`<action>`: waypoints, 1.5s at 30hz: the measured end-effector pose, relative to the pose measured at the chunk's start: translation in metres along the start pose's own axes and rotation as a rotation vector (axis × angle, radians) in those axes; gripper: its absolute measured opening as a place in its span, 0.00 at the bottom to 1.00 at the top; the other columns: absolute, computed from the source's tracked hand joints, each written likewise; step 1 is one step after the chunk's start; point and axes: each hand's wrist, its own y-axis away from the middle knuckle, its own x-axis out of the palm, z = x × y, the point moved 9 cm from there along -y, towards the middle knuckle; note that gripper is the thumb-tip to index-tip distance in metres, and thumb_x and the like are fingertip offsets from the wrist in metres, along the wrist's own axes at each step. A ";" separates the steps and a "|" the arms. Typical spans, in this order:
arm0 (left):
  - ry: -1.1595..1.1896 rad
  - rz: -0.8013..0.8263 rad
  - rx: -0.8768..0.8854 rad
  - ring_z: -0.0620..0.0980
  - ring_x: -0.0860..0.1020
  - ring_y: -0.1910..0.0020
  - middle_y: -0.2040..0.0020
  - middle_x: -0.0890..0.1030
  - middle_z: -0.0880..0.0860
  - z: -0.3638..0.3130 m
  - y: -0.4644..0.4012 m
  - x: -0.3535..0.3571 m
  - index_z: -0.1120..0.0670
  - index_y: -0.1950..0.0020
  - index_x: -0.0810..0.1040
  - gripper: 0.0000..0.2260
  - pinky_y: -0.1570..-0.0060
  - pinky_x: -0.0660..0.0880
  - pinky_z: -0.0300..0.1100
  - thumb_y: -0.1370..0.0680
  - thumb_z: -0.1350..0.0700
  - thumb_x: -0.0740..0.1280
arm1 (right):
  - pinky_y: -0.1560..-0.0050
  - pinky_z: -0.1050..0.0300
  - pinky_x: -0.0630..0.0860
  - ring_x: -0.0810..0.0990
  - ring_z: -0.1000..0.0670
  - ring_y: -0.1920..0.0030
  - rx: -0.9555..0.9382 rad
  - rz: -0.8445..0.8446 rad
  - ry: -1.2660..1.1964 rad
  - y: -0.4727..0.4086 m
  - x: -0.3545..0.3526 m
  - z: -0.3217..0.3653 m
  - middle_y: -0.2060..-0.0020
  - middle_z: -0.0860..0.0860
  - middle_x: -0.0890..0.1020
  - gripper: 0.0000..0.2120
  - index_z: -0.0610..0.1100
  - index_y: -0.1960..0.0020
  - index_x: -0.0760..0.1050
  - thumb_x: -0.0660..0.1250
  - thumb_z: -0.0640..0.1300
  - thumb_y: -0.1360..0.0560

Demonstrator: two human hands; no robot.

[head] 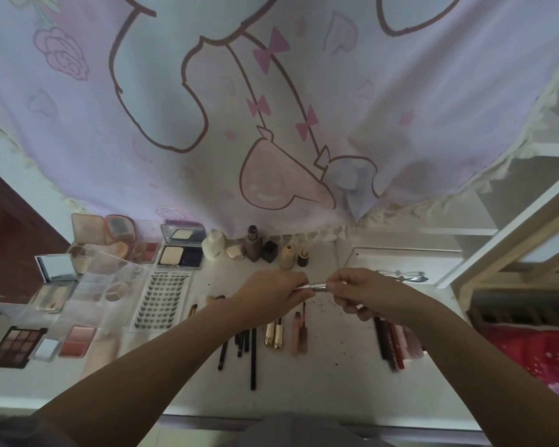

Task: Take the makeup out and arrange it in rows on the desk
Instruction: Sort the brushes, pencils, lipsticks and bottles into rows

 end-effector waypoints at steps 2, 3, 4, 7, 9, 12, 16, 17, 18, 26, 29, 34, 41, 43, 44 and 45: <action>-0.004 0.000 0.002 0.47 0.70 0.67 0.65 0.70 0.45 0.000 -0.001 0.000 0.51 0.49 0.73 0.13 0.64 0.71 0.44 0.19 0.44 0.54 | 0.74 0.66 0.63 0.67 0.57 0.74 0.019 -0.004 -0.013 -0.001 0.000 -0.002 0.74 0.54 0.73 0.16 0.44 0.53 0.77 0.58 0.55 0.21; -0.012 -0.001 0.007 0.48 0.71 0.67 0.65 0.71 0.46 -0.001 -0.001 0.000 0.51 0.49 0.74 0.14 0.64 0.71 0.44 0.19 0.44 0.54 | 0.74 0.65 0.62 0.67 0.56 0.74 0.019 0.000 -0.024 -0.001 0.001 -0.003 0.74 0.54 0.72 0.18 0.43 0.54 0.77 0.57 0.55 0.20; -0.019 0.000 0.011 0.48 0.71 0.67 0.65 0.71 0.46 -0.002 -0.001 0.000 0.51 0.49 0.74 0.14 0.64 0.70 0.44 0.19 0.44 0.54 | 0.73 0.65 0.62 0.66 0.56 0.74 0.010 0.009 -0.019 -0.002 0.002 -0.003 0.73 0.54 0.72 0.17 0.43 0.54 0.77 0.57 0.54 0.20; -0.030 0.012 0.015 0.47 0.70 0.68 0.65 0.70 0.46 -0.002 0.000 0.001 0.51 0.50 0.73 0.14 0.66 0.68 0.42 0.19 0.44 0.54 | 0.71 0.65 0.66 0.71 0.57 0.69 0.002 0.029 0.034 -0.001 0.003 -0.001 0.68 0.54 0.76 0.08 0.47 0.51 0.76 0.61 0.51 0.21; -0.041 0.011 0.023 0.47 0.70 0.68 0.65 0.70 0.46 -0.002 0.000 0.001 0.51 0.50 0.73 0.14 0.66 0.68 0.43 0.19 0.44 0.54 | 0.70 0.65 0.67 0.73 0.57 0.69 0.015 0.034 0.000 -0.001 0.004 -0.002 0.68 0.54 0.77 0.12 0.47 0.50 0.76 0.60 0.53 0.21; -0.050 0.007 0.036 0.48 0.71 0.68 0.65 0.70 0.46 -0.005 0.000 0.000 0.51 0.51 0.73 0.14 0.65 0.70 0.45 0.19 0.44 0.53 | 0.70 0.65 0.67 0.71 0.57 0.71 -0.008 0.047 -0.003 -0.002 0.005 0.000 0.68 0.53 0.75 0.11 0.45 0.51 0.76 0.59 0.50 0.20; -0.053 0.011 0.043 0.47 0.71 0.68 0.66 0.71 0.46 -0.004 -0.001 0.002 0.51 0.51 0.73 0.15 0.66 0.69 0.42 0.19 0.44 0.53 | 0.67 0.64 0.72 0.76 0.57 0.66 -0.008 0.053 0.030 0.000 0.005 0.002 0.65 0.56 0.79 0.09 0.47 0.48 0.76 0.63 0.51 0.22; -0.053 0.005 0.046 0.47 0.71 0.68 0.66 0.71 0.45 -0.004 -0.001 0.002 0.51 0.51 0.73 0.15 0.66 0.69 0.41 0.19 0.43 0.53 | 0.68 0.64 0.71 0.75 0.56 0.66 0.012 0.054 0.013 0.000 0.005 0.000 0.65 0.55 0.80 0.12 0.47 0.48 0.76 0.62 0.53 0.22; -0.058 0.001 0.051 0.47 0.71 0.68 0.65 0.71 0.45 -0.004 -0.001 0.003 0.51 0.51 0.73 0.15 0.66 0.68 0.41 0.19 0.43 0.53 | 0.68 0.64 0.70 0.75 0.55 0.67 0.028 0.056 0.008 0.000 0.006 -0.001 0.66 0.54 0.79 0.15 0.45 0.49 0.77 0.60 0.55 0.22; 0.008 0.147 0.009 0.46 0.71 0.68 0.66 0.70 0.45 0.015 0.004 0.028 0.48 0.49 0.67 0.10 0.66 0.66 0.40 0.18 0.45 0.50 | 0.58 0.61 0.73 0.78 0.59 0.63 0.023 -0.003 0.237 0.008 -0.026 -0.027 0.63 0.56 0.82 0.05 0.47 0.52 0.76 0.61 0.46 0.21; 0.102 0.235 -0.068 0.45 0.69 0.68 0.65 0.70 0.46 0.025 0.005 0.050 0.50 0.49 0.66 0.09 0.67 0.65 0.38 0.18 0.48 0.49 | 0.57 0.60 0.74 0.80 0.56 0.61 0.066 -0.033 0.257 0.011 -0.042 -0.054 0.59 0.53 0.83 0.04 0.47 0.51 0.74 0.61 0.43 0.21; 0.393 0.311 -0.358 0.47 0.71 0.66 0.60 0.76 0.52 0.044 0.001 0.091 0.55 0.45 0.65 0.09 0.69 0.66 0.37 0.17 0.52 0.51 | 0.60 0.59 0.75 0.83 0.52 0.60 0.256 -0.235 -0.062 0.011 -0.060 -0.115 0.59 0.49 0.84 0.05 0.45 0.49 0.76 0.61 0.40 0.22; 0.414 0.266 -0.568 0.55 0.77 0.55 0.59 0.76 0.57 0.029 -0.024 0.137 0.58 0.57 0.73 0.12 0.58 0.70 0.43 0.21 0.51 0.60 | 0.72 0.65 0.71 0.82 0.53 0.69 0.343 -0.292 -0.085 -0.018 0.001 -0.154 0.63 0.49 0.84 0.06 0.43 0.50 0.67 0.56 0.44 0.19; 0.277 0.253 -0.575 0.57 0.78 0.51 0.54 0.79 0.59 0.030 -0.030 0.141 0.61 0.53 0.77 0.15 0.53 0.74 0.46 0.21 0.49 0.60 | 0.73 0.63 0.73 0.79 0.53 0.72 0.326 -0.312 0.054 -0.033 0.013 -0.153 0.64 0.47 0.83 0.08 0.40 0.50 0.65 0.54 0.45 0.19; 0.203 0.238 -0.568 0.57 0.78 0.50 0.52 0.80 0.59 0.031 -0.033 0.141 0.61 0.51 0.78 0.17 0.51 0.75 0.47 0.21 0.48 0.59 | 0.67 0.60 0.76 0.80 0.51 0.69 0.308 -0.326 0.173 -0.039 0.016 -0.151 0.62 0.46 0.83 0.09 0.40 0.50 0.65 0.54 0.46 0.19; 0.128 0.229 -0.554 0.56 0.78 0.49 0.50 0.80 0.59 0.031 -0.035 0.142 0.61 0.49 0.78 0.18 0.51 0.75 0.47 0.21 0.47 0.59 | 0.61 0.57 0.77 0.80 0.49 0.64 0.300 -0.340 0.313 -0.044 0.019 -0.149 0.59 0.45 0.82 0.09 0.41 0.50 0.64 0.54 0.48 0.19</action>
